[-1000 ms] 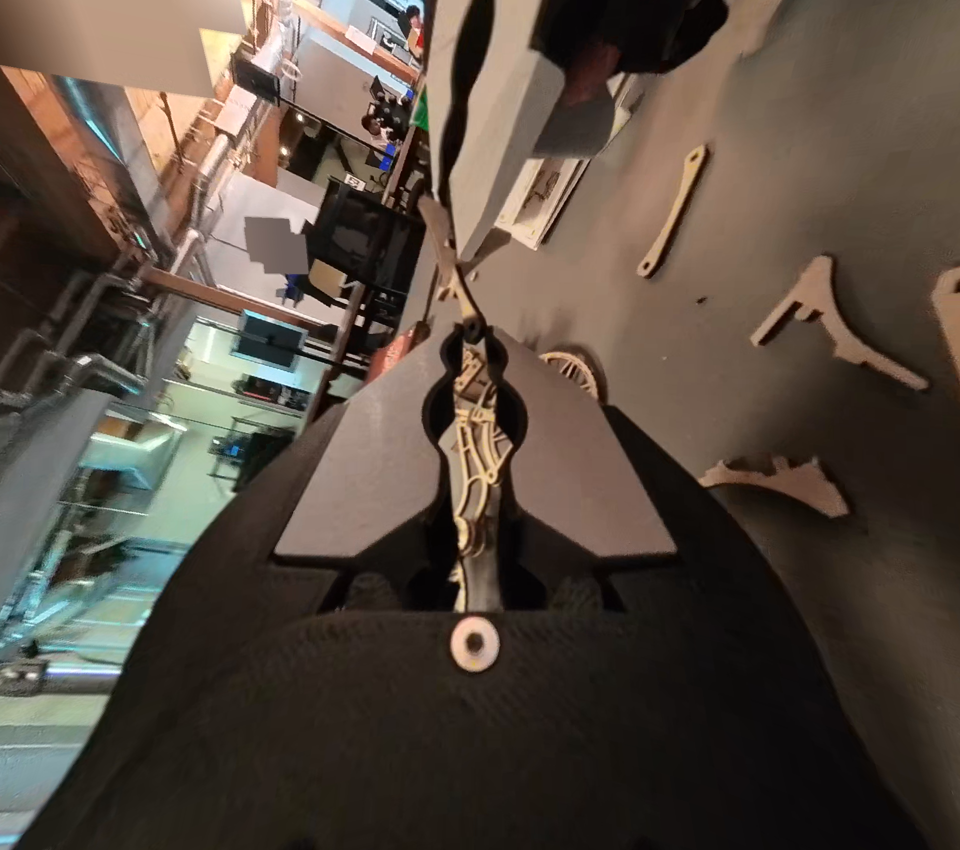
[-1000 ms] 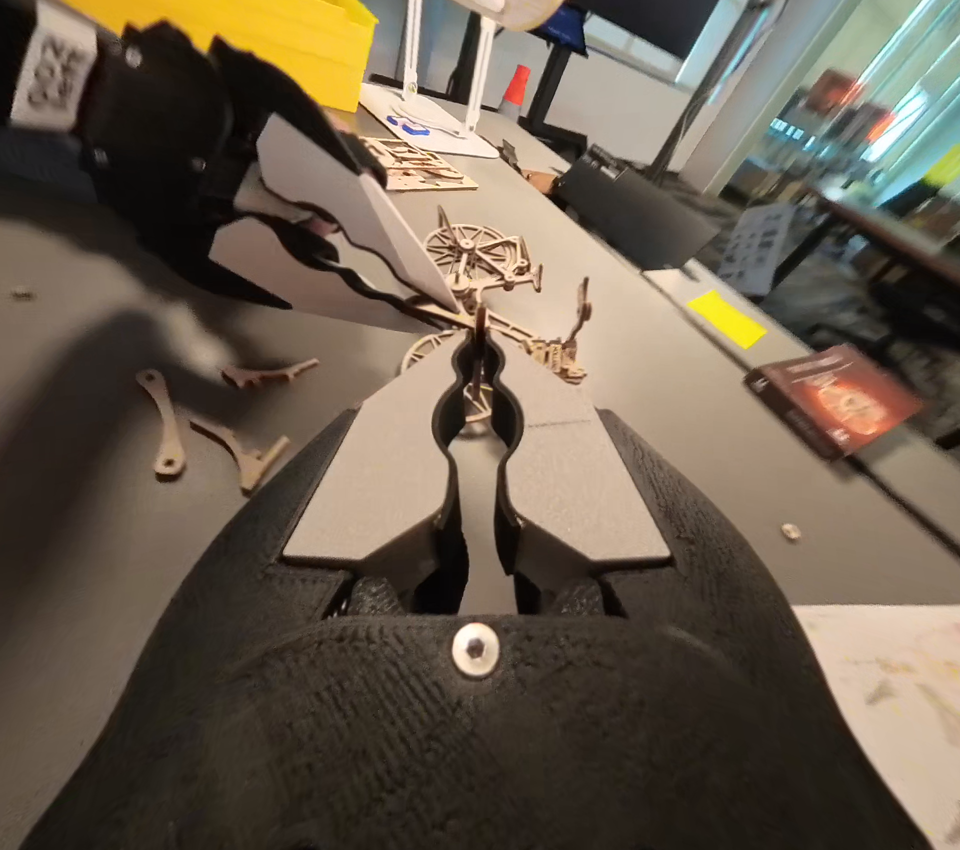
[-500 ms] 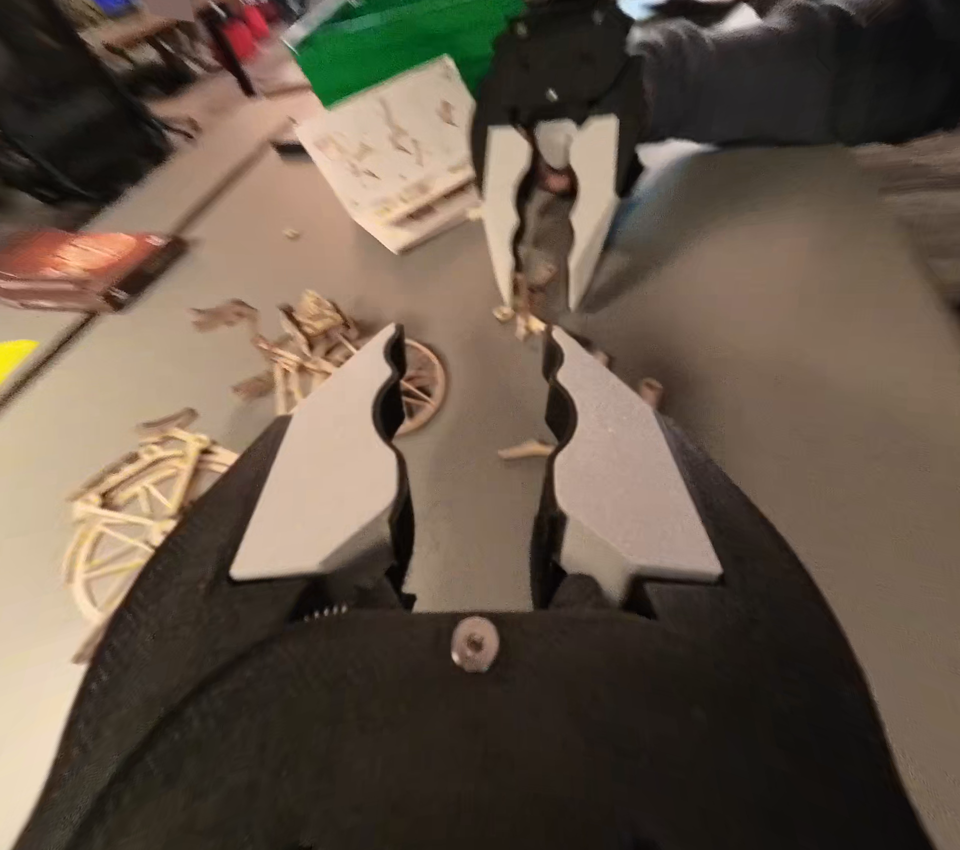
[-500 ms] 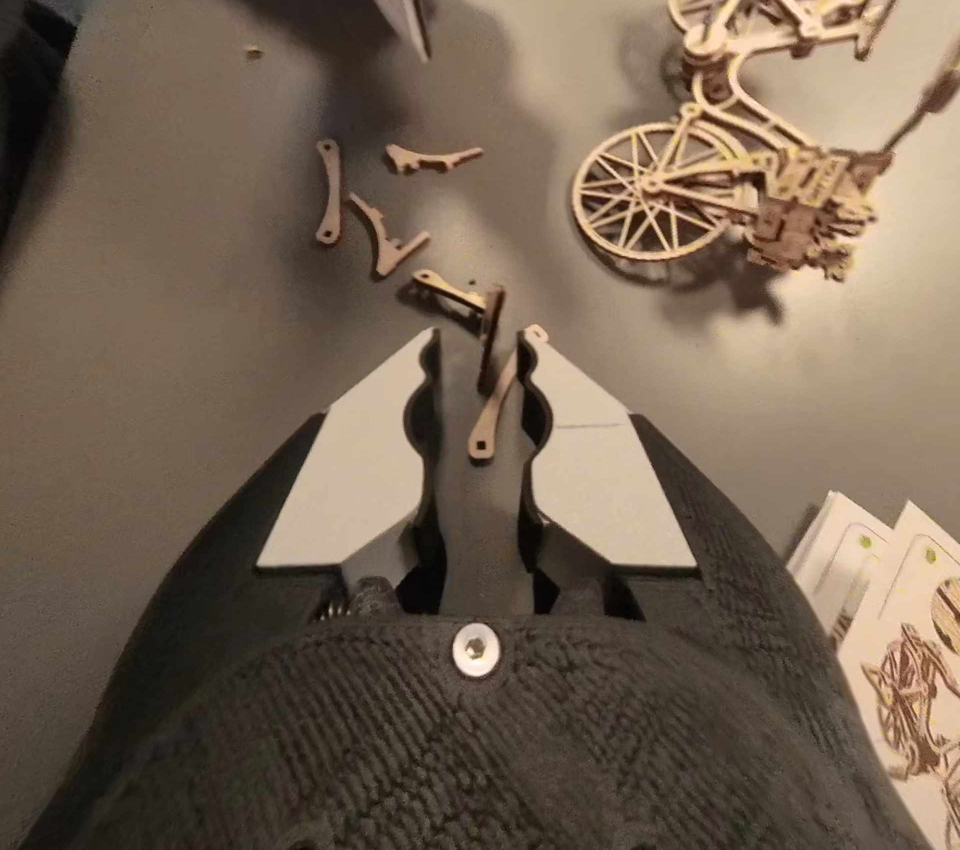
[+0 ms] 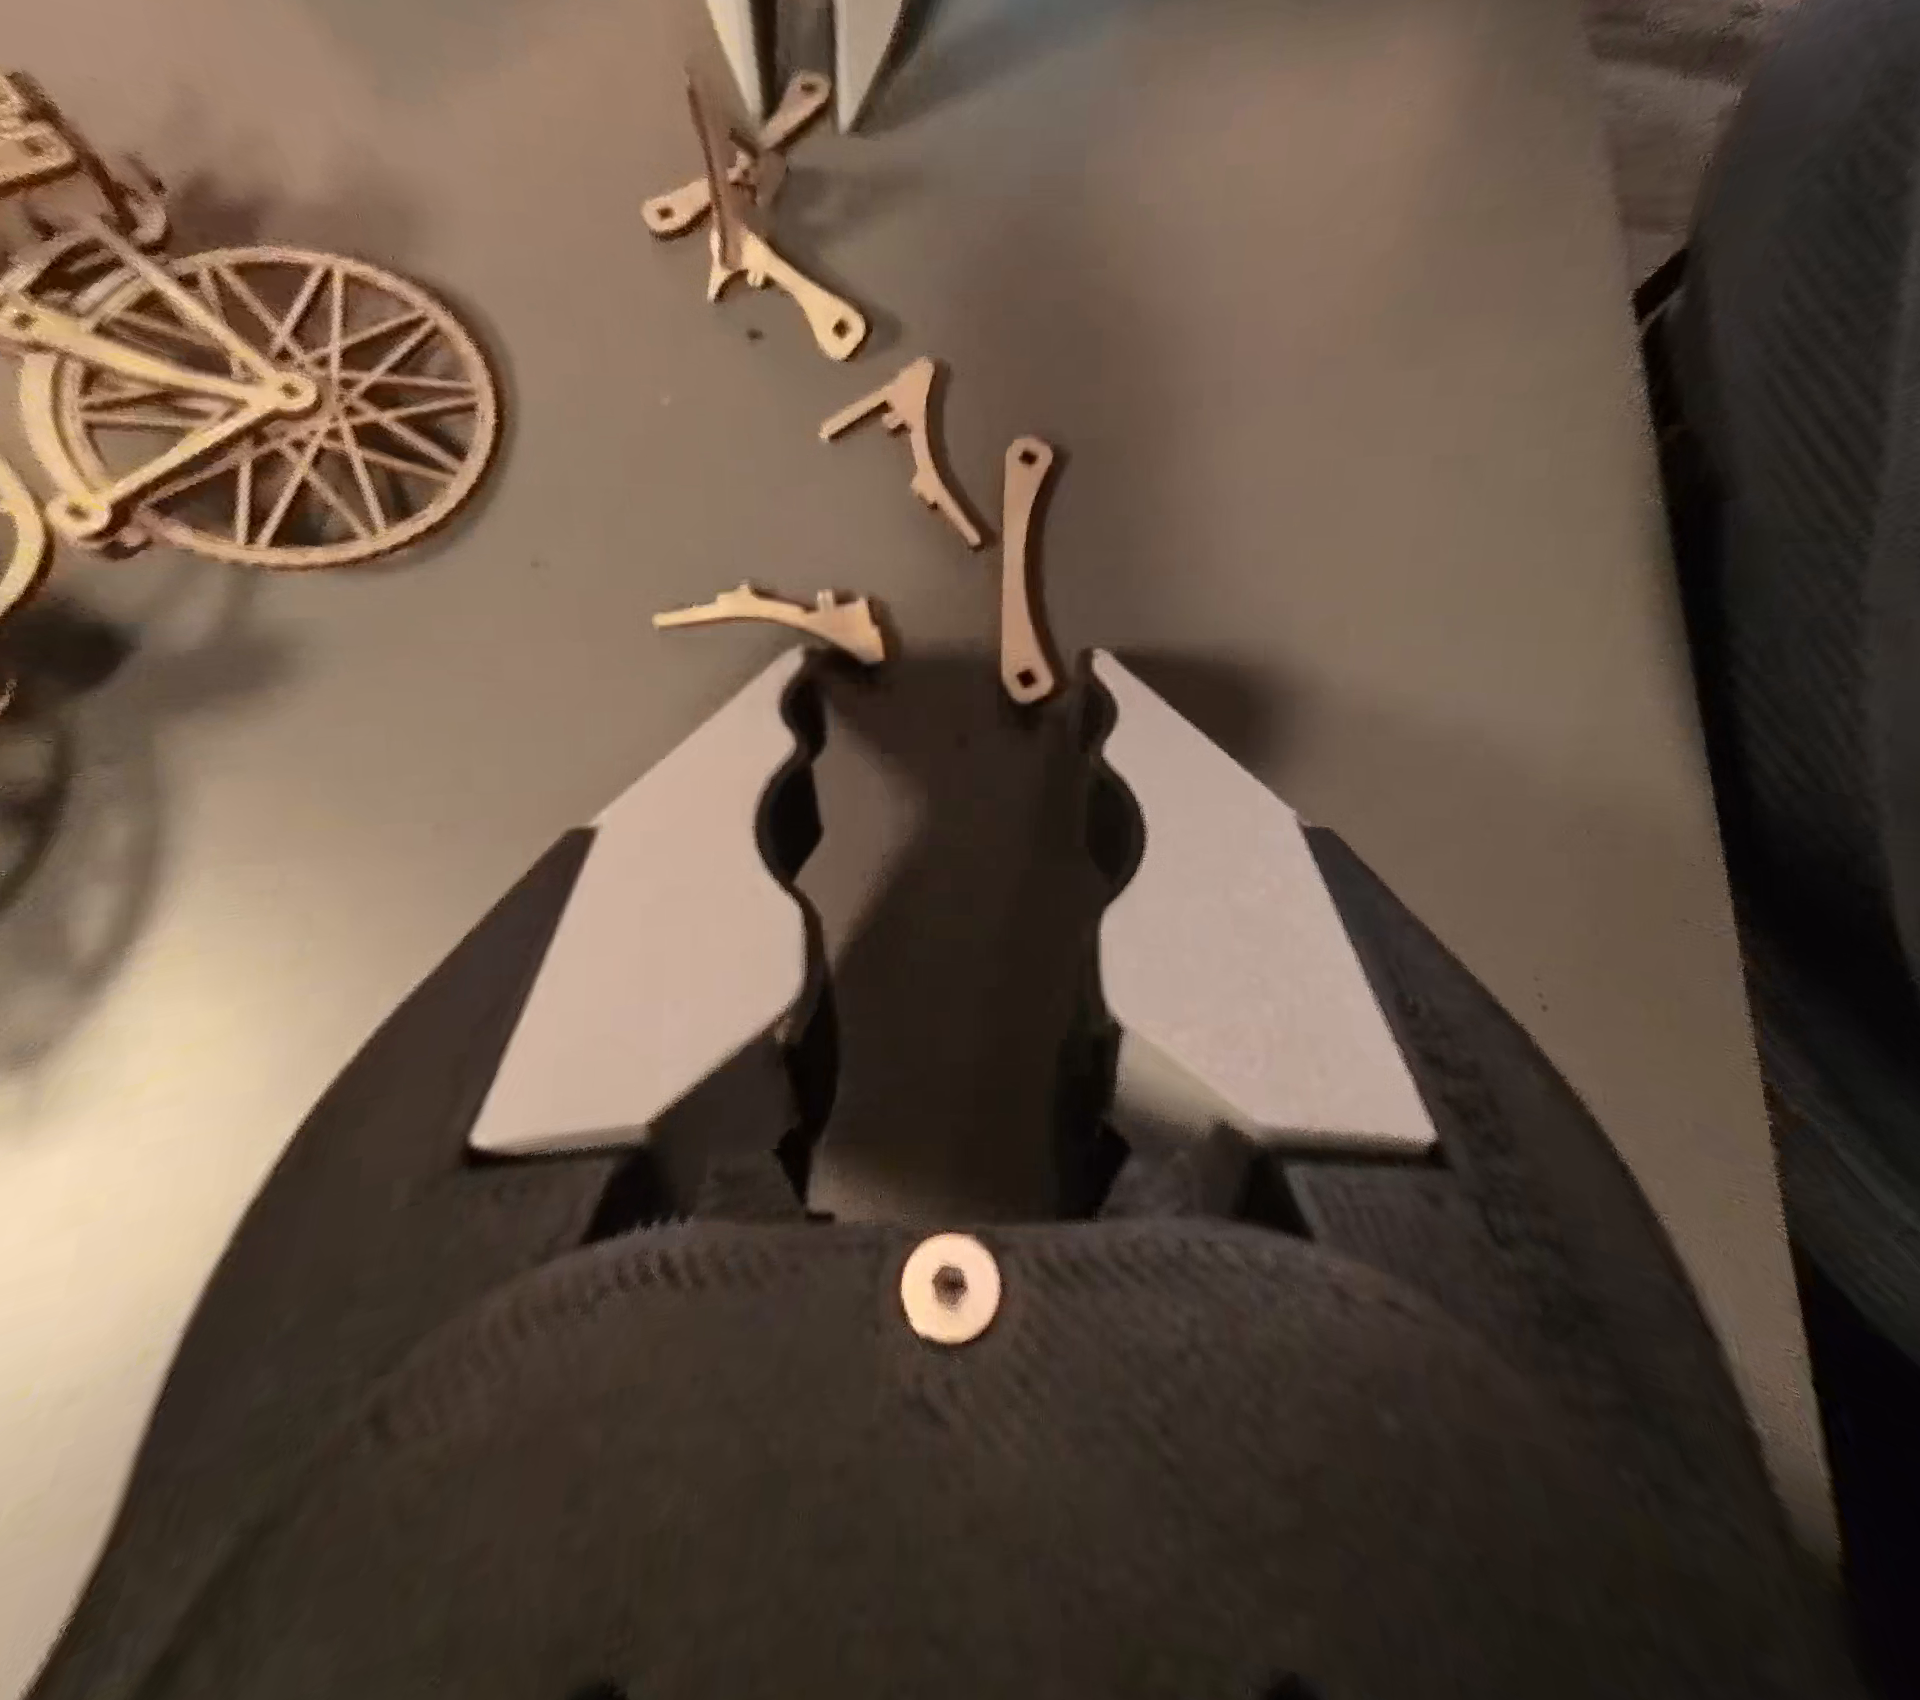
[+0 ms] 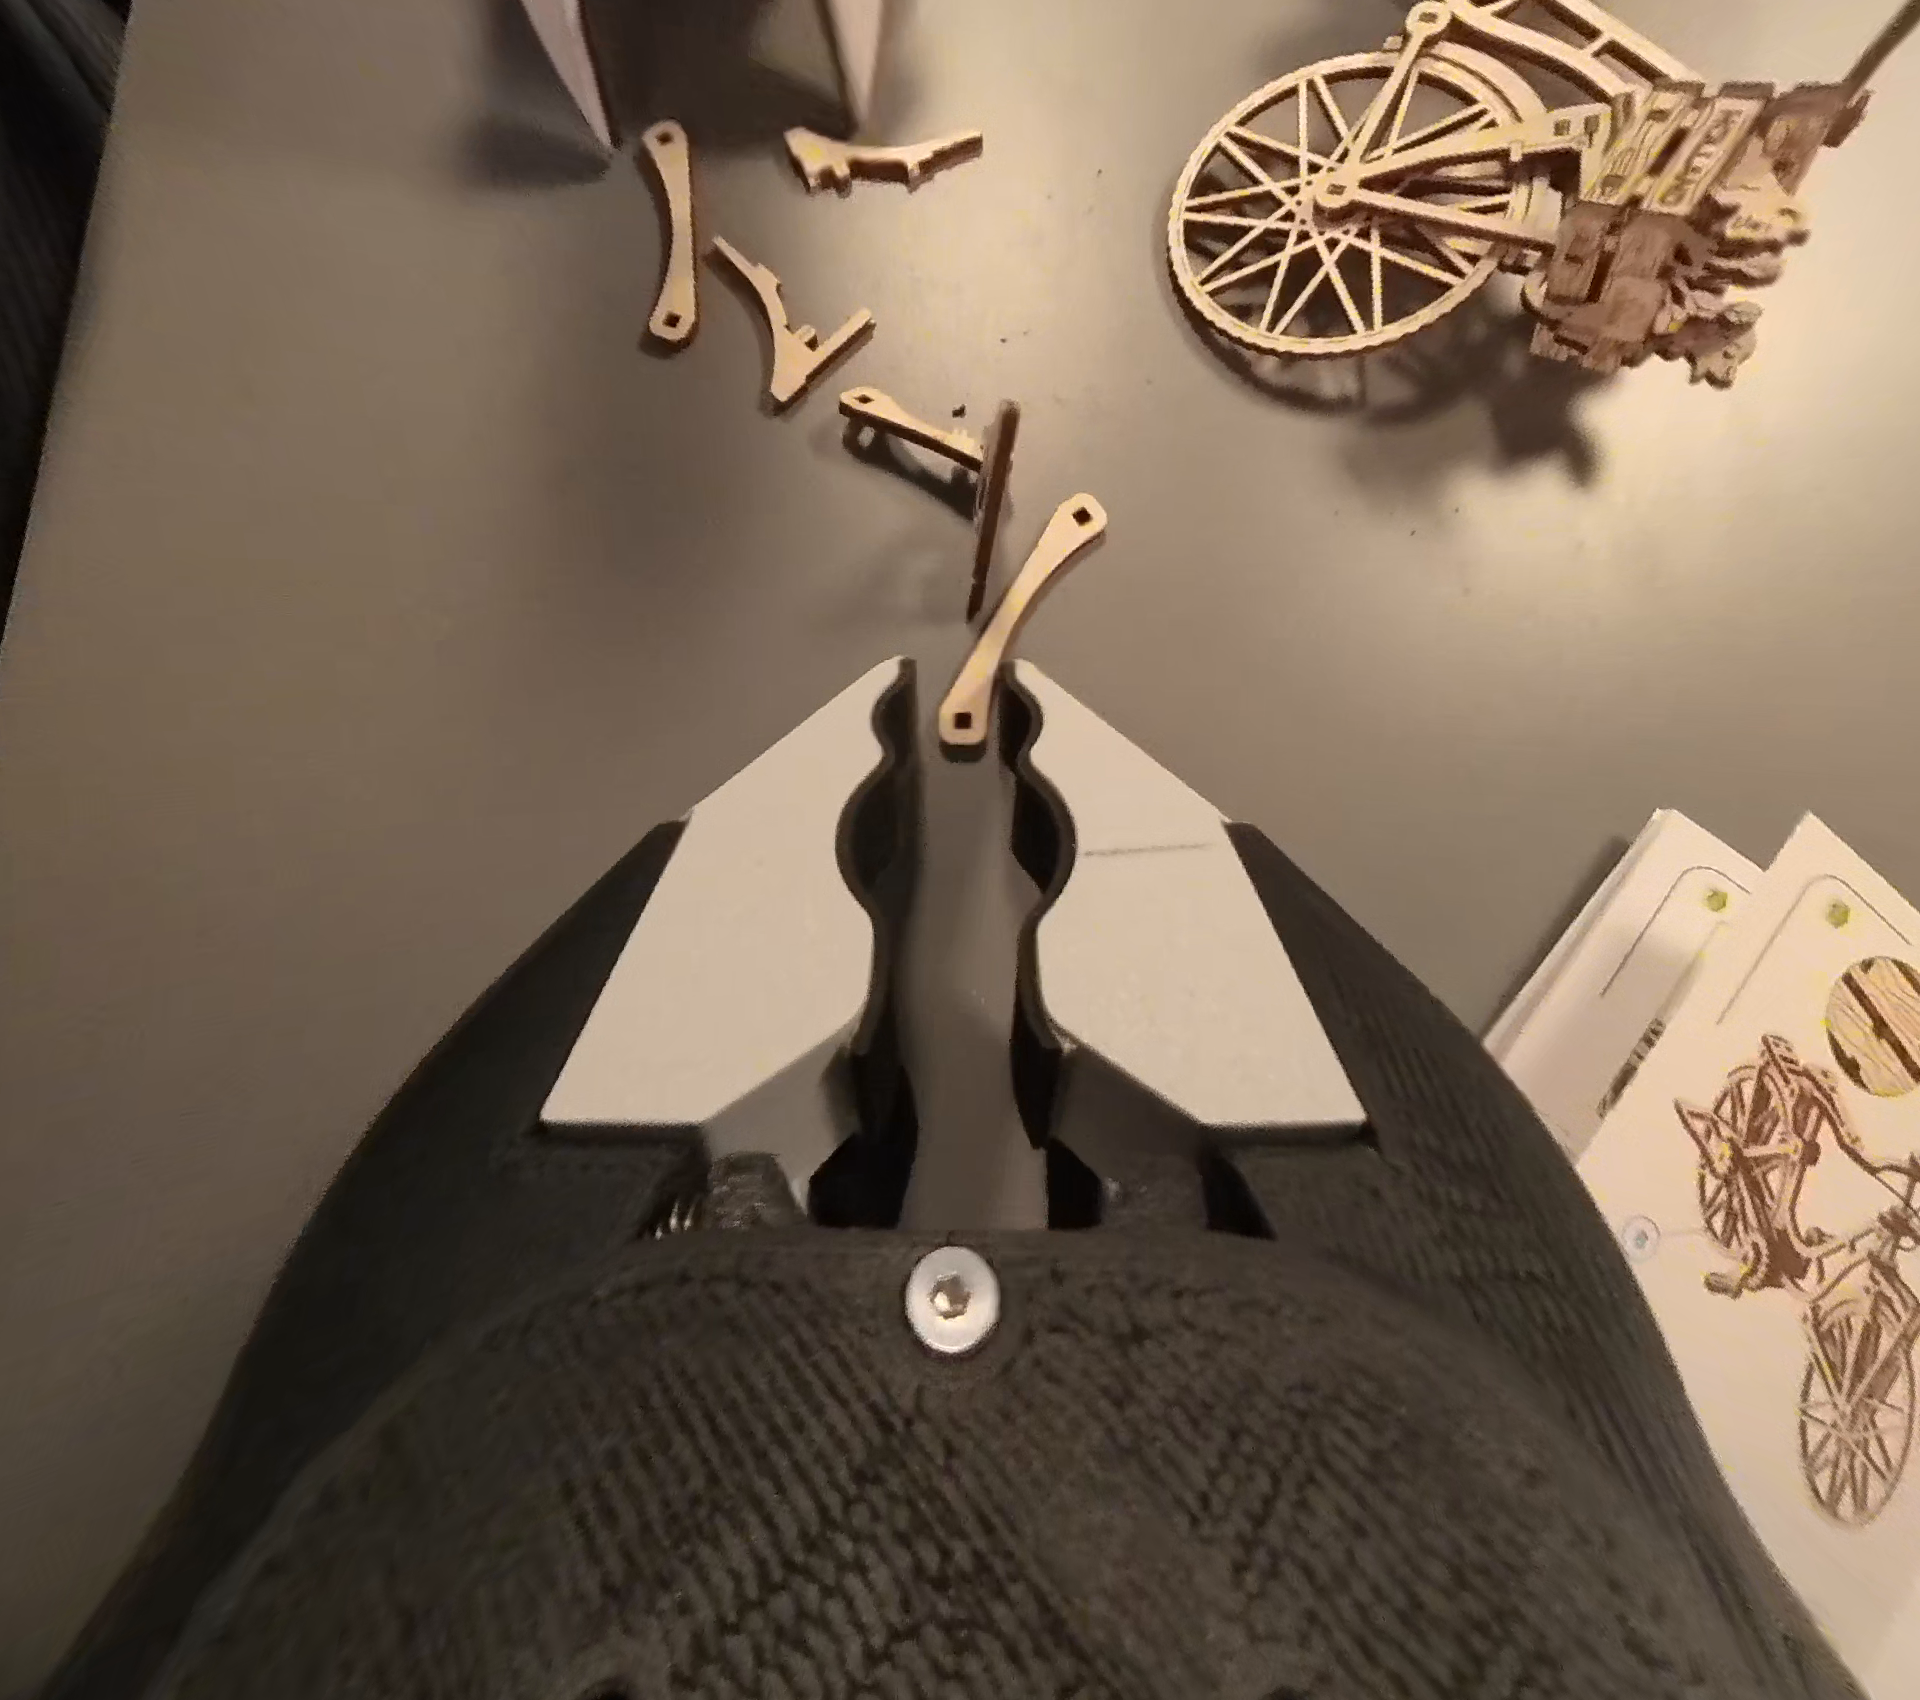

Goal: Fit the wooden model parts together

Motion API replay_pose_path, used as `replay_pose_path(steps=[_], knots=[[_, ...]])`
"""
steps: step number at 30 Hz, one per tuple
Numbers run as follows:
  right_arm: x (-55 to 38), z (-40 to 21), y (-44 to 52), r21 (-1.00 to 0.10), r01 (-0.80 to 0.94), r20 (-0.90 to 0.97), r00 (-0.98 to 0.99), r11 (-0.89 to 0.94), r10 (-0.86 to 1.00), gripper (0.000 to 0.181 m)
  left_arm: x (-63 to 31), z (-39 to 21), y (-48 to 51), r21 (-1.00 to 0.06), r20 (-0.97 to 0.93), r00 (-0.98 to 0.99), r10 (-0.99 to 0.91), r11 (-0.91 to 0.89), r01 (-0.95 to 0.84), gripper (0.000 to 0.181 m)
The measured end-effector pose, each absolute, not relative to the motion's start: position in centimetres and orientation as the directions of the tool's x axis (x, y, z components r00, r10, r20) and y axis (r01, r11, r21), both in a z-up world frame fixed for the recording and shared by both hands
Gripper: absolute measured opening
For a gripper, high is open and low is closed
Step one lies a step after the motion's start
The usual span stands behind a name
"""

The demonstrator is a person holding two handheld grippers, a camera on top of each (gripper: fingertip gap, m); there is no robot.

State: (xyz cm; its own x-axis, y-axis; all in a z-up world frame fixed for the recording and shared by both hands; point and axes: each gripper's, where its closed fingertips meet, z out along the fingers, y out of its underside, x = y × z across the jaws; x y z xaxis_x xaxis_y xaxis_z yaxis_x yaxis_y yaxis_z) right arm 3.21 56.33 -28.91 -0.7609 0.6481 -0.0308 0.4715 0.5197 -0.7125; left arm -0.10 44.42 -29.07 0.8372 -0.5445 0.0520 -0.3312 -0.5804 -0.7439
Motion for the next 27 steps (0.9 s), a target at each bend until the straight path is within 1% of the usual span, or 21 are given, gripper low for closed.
replay_pose_path(steps=[2, 6, 9, 13, 16, 18, 20, 23, 25, 27], knots=[[3.0, -28.9, 56.0, -0.717, 0.459, -0.021, -0.766, 0.524, 0.642, 0.008, 0.1, -29.1, 45.3, -0.758, 0.045, 0.838, -0.544, -0.566, -0.326, 0.043], [3.0, -28.9, 55.3, -0.729, 0.454, -0.041, -0.776, 0.513, 0.629, 0.004, 0.5, -29.1, 46.9, -0.762, 0.029, 0.836, -0.548, -0.553, -0.336, 0.035], [3.1, -28.9, 55.0, -0.728, 0.447, -0.039, -0.785, 0.521, 0.619, 0.005, 1.8, -29.2, 48.3, -0.760, 0.019, 0.815, -0.579, -0.538, -0.364, 0.033], [3.5, -28.9, 55.2, -0.717, 0.451, -0.048, -0.793, 0.532, 0.608, 0.007, 2.9, -29.1, 50.6, -0.762, 0.021, 0.817, -0.576, -0.538, -0.360, 0.028], [4.3, -28.9, 55.5, -0.706, 0.449, -0.058, -0.808, 0.548, 0.587, 0.010, 3.8, -29.1, 51.9, -0.762, 0.028, 0.812, -0.583, -0.538, -0.360, 0.028], [4.7, -28.5, 55.8, -0.709, 0.452, -0.069, -0.808, 0.541, 0.586, 0.015, 4.5, -29.0, 51.6, -0.760, 0.050, 0.790, -0.611, -0.537, -0.367, 0.036], [4.4, -27.7, 56.3, -0.744, 0.447, -0.067, -0.790, 0.497, 0.610, 0.027, 4.0, -29.1, 50.8, -0.758, 0.048, 0.794, -0.607, -0.539, -0.367, 0.039], [3.8, -26.8, 56.1, -0.783, 0.441, -0.083, -0.772, 0.438, 0.630, 0.051, 2.8, -29.0, 49.2, -0.759, 0.041, 0.798, -0.601, -0.538, -0.367, 0.038], [3.4, -27.4, 55.9, -0.774, 0.433, -0.051, -0.771, 0.463, 0.635, 0.061, 2.6, -29.1, 48.4, -0.760, 0.040, 0.782, -0.623, -0.527, -0.381, 0.035], [3.2, -28.2, 55.8, -0.755, 0.440, -0.043, -0.773, 0.486, 0.633, 0.064, 3.0, -29.1, 48.4, -0.755, 0.020, 0.756, -0.654, -0.506, -0.418, 0.030]])
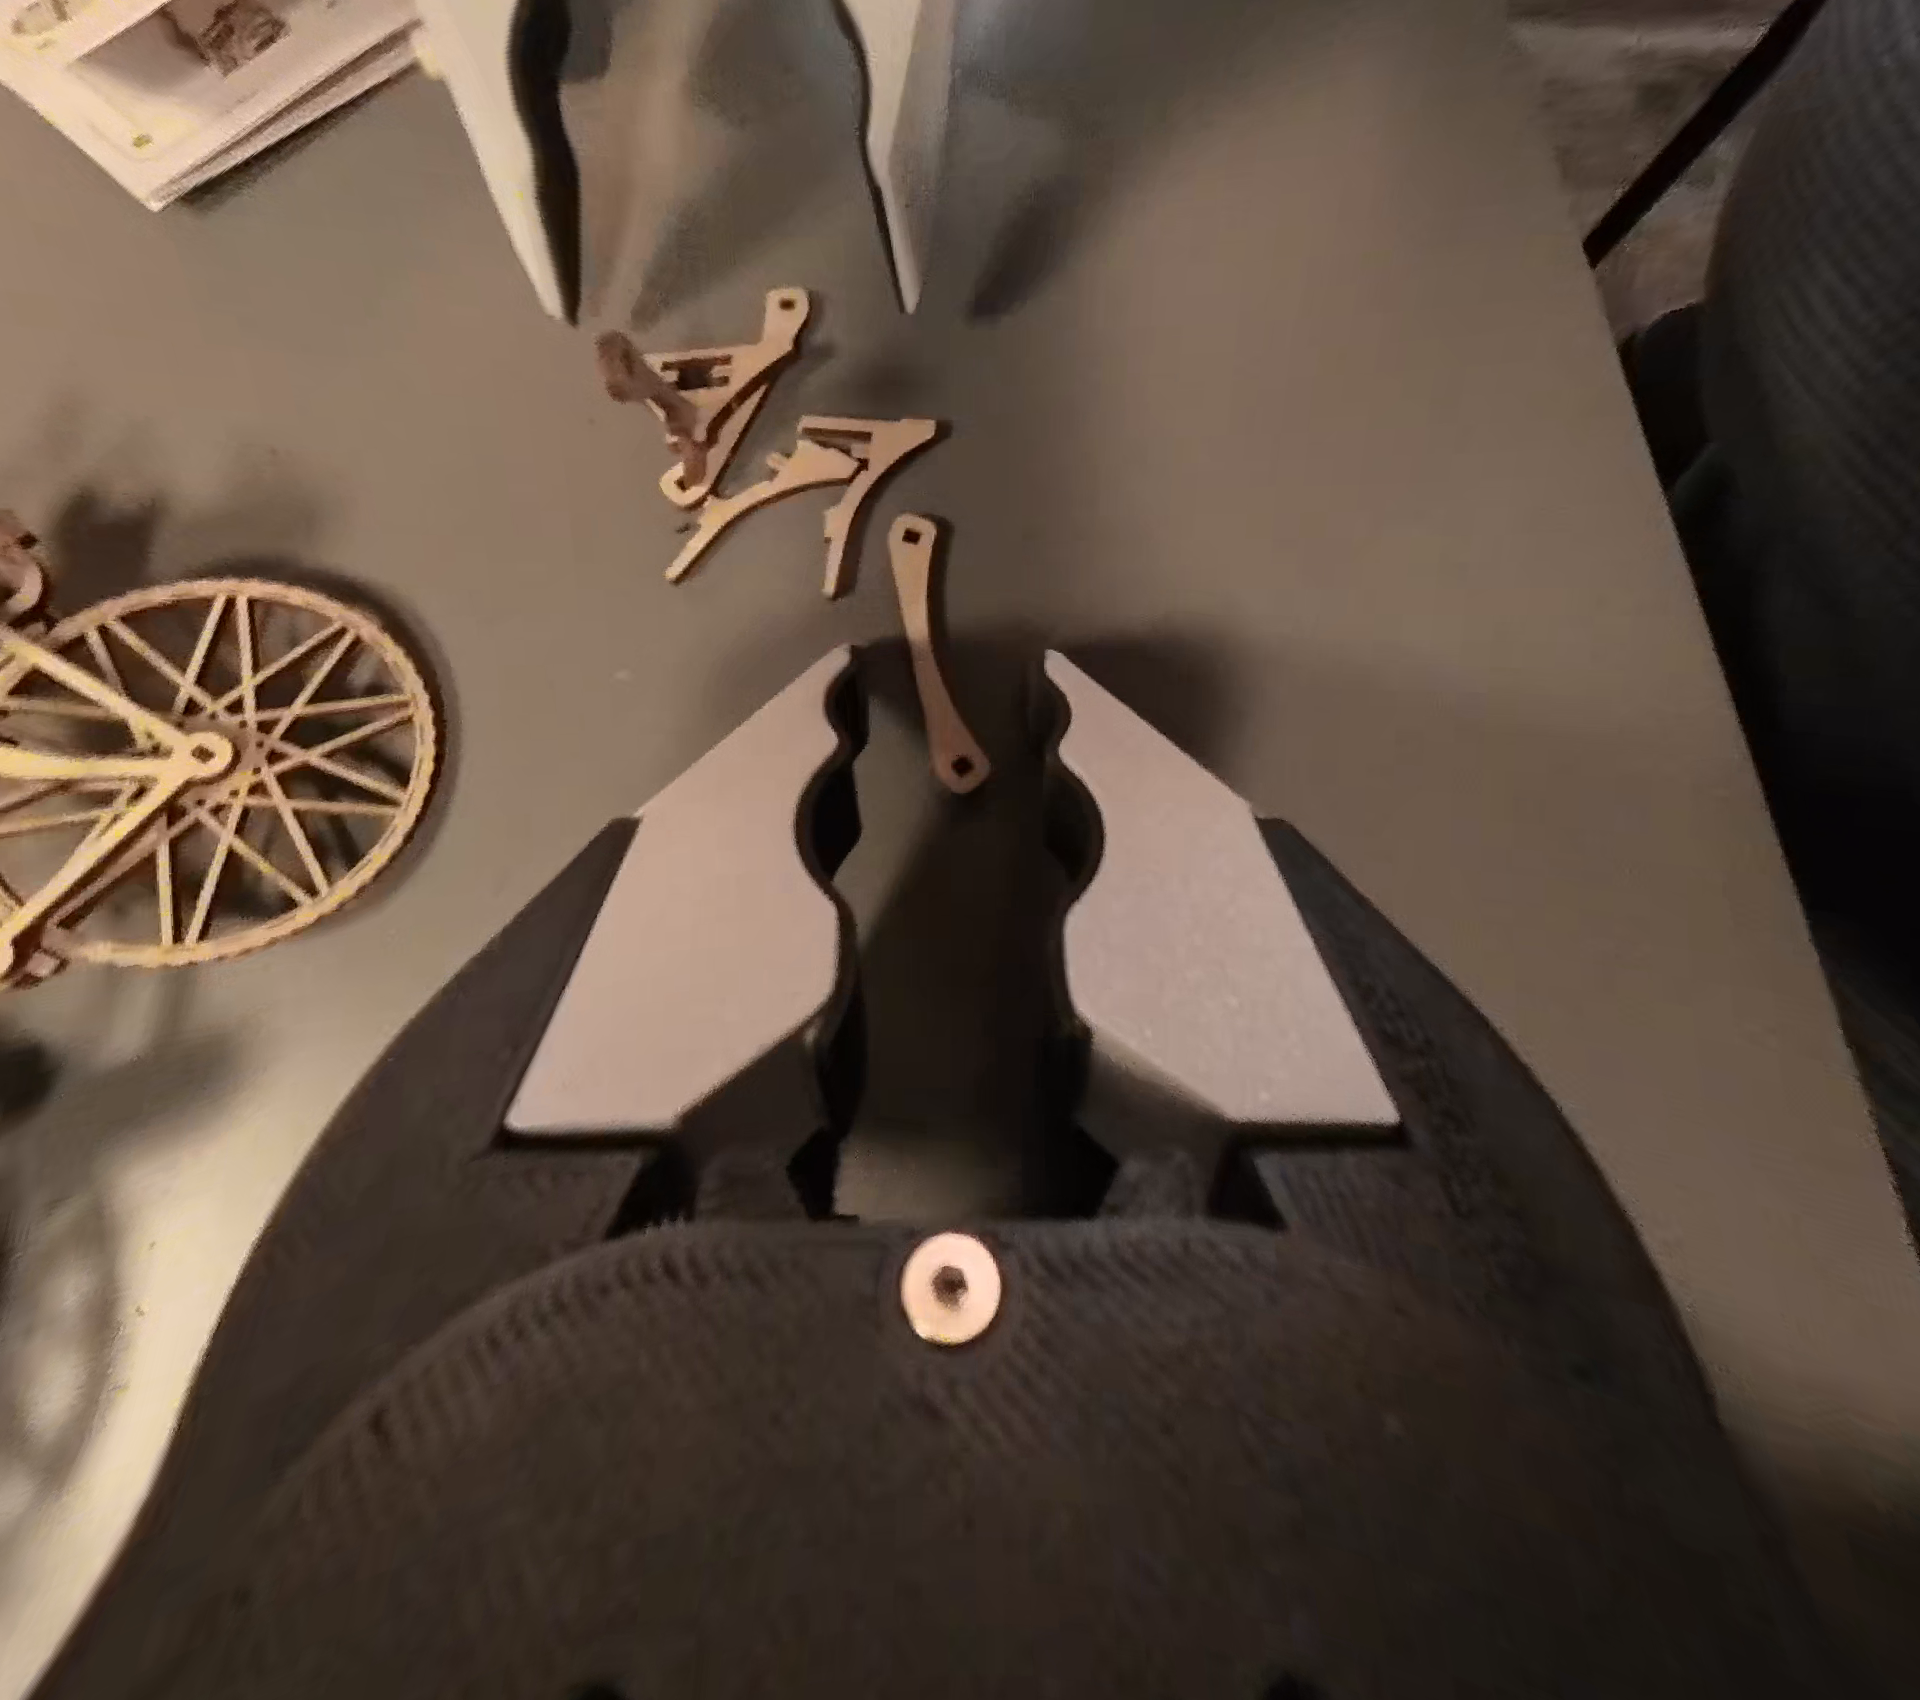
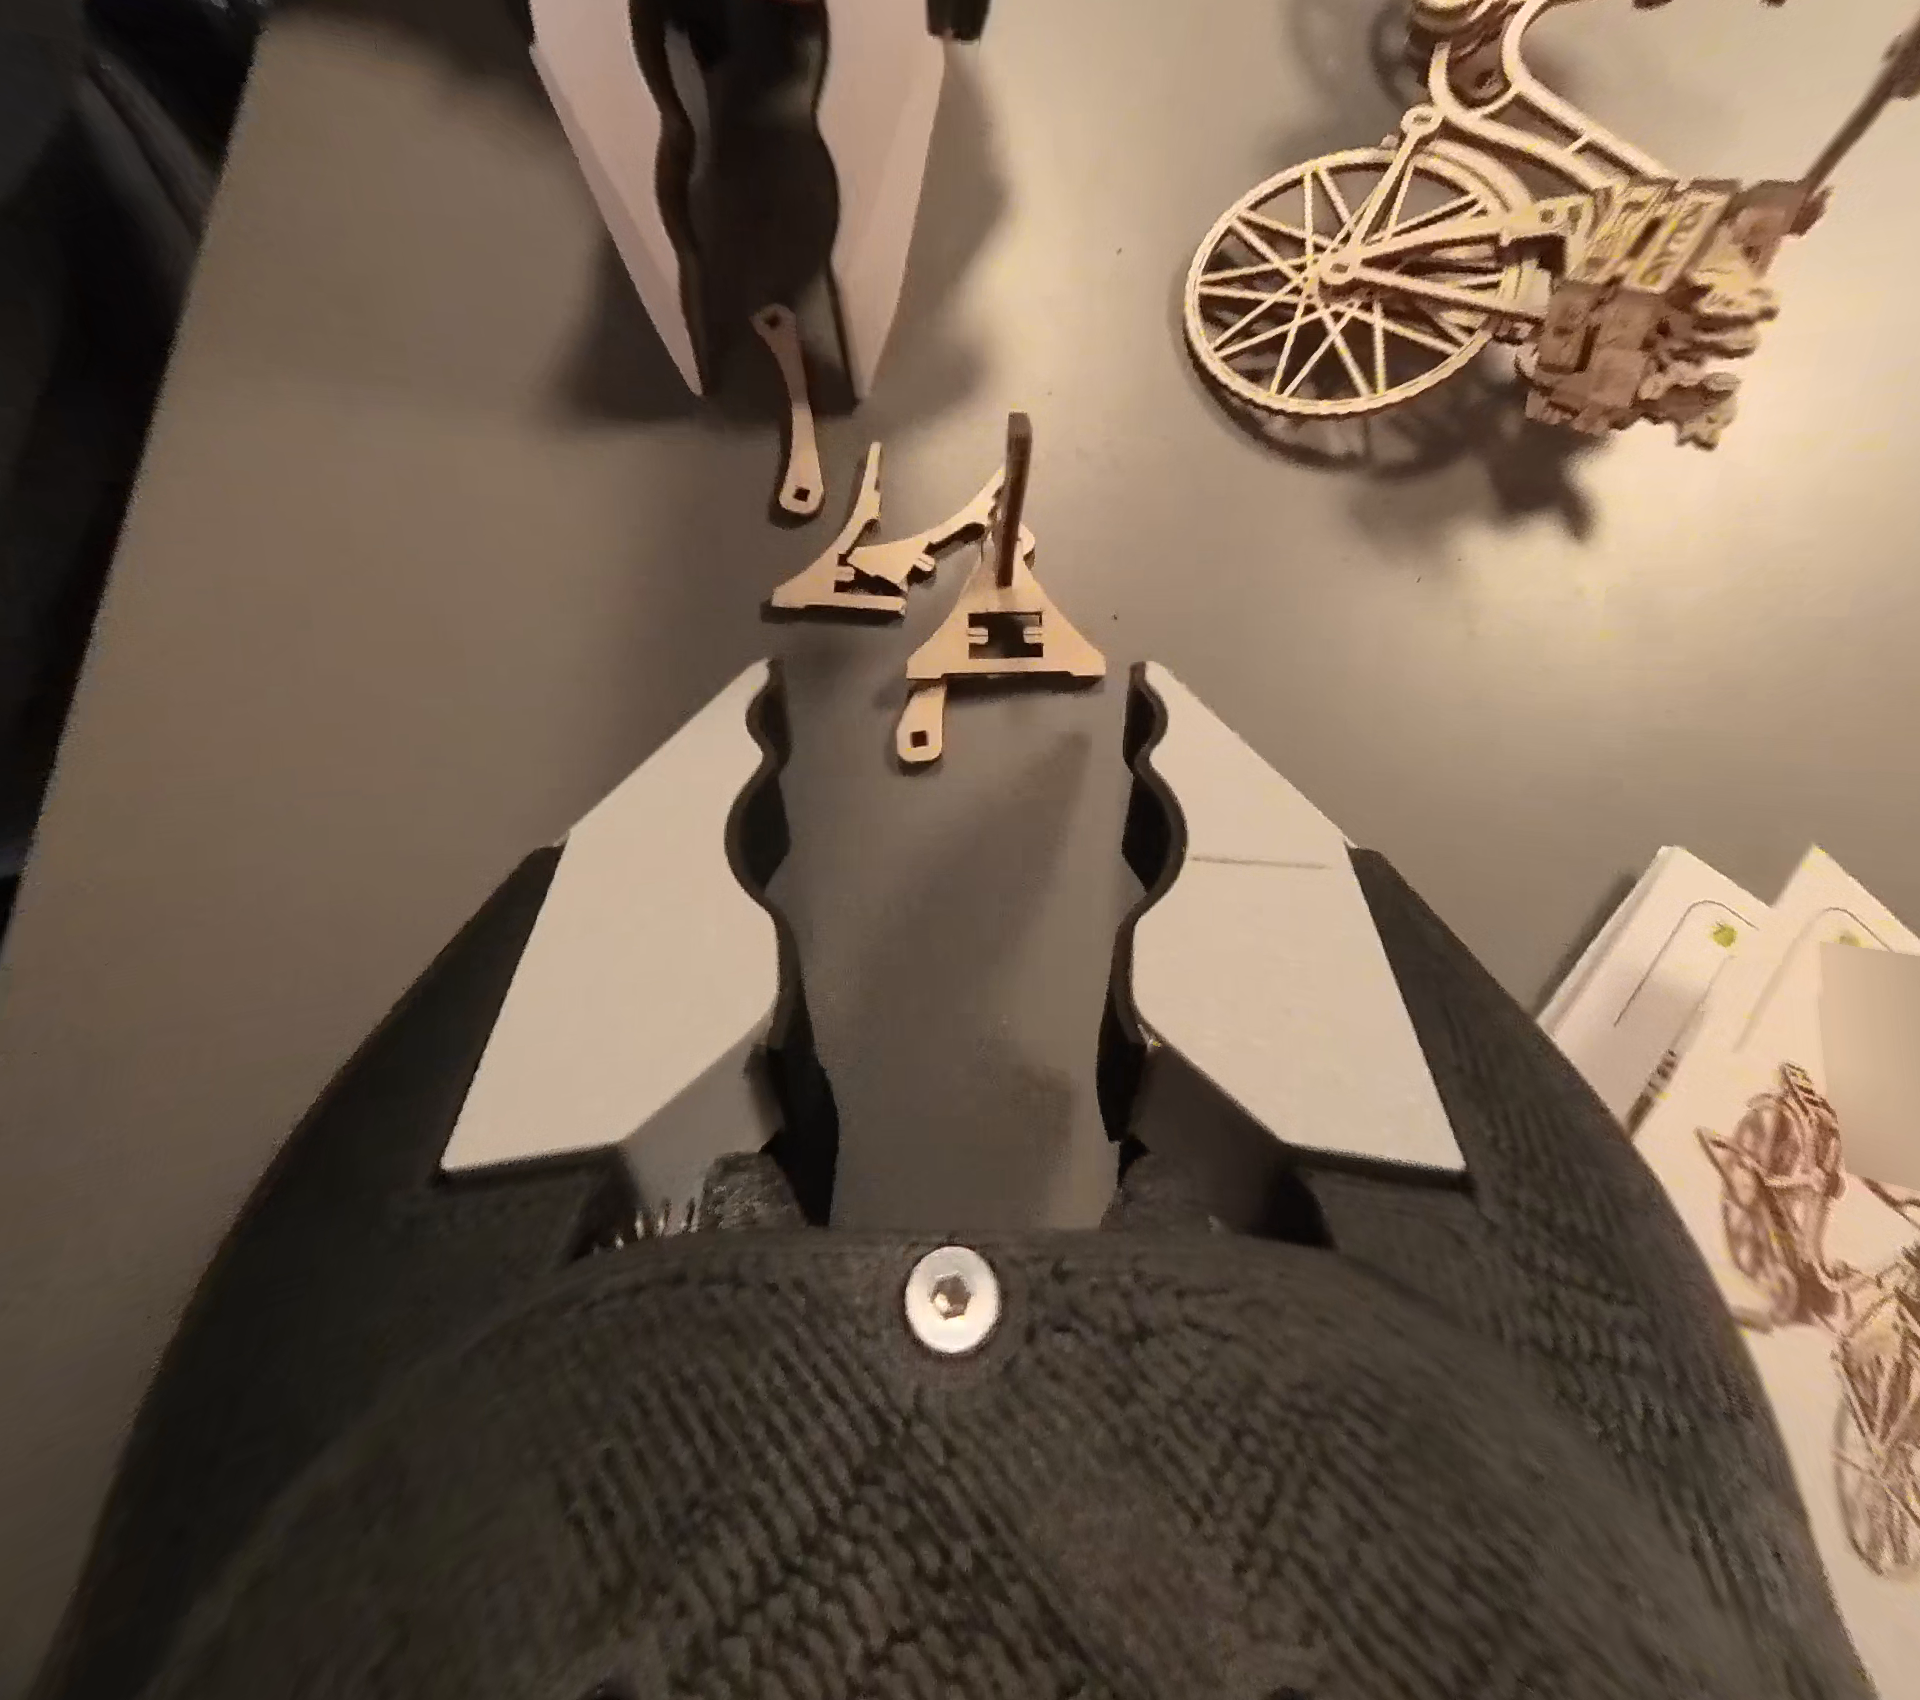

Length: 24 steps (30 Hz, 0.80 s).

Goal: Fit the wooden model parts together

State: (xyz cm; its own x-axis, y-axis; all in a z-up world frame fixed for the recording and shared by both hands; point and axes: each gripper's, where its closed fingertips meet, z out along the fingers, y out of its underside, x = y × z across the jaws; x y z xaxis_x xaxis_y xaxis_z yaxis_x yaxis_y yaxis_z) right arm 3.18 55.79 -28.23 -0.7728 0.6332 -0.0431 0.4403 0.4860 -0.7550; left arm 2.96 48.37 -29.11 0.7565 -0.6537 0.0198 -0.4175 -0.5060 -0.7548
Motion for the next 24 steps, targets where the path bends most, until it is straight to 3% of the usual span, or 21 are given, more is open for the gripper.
replay_pose_path(steps=[5, 11, 15, 18, 21, 24], knots=[[2.9, -28.7, 54.7, -0.757, 0.432, -0.054, -0.788, 0.489, 0.613, 0.060, 4.2, -29.1, 50.5, -0.757, -0.038, 0.722, -0.691, -0.451, -0.473, 0.005], [3.2, -28.4, 54.8, -0.760, 0.405, -0.026, -0.800, 0.509, 0.599, 0.059, 4.7, -29.1, 53.9, -0.757, -0.109, 0.704, -0.702, -0.400, -0.516, 0.005], [2.4, -26.8, 55.4, -0.811, 0.321, 0.062, -0.784, 0.489, 0.617, 0.064, 3.7, -27.8, 53.8, -0.796, -0.207, 0.734, -0.646, -0.325, -0.511, 0.037], [-0.2, -23.0, 58.2, -0.865, 0.137, 0.316, -0.599, 0.483, 0.736, 0.092, 0.5, -23.7, 54.1, -0.856, -0.405, 0.813, -0.419, -0.139, -0.498, 0.051], [-0.7, -16.8, 64.1, -0.884, -0.039, 0.464, -0.204, 0.466, 0.862, 0.087, -3.0, -19.3, 53.7, -0.872, -0.484, 0.861, -0.153, 0.010, -0.489, 0.052], [0.4, -16.0, 70.6, -0.897, 0.081, 0.438, 0.039, 0.434, 0.898, 0.077, -5.2, -17.5, 53.3, -0.914, -0.400, 0.916, -0.011, 0.075, -0.399, 0.052]])
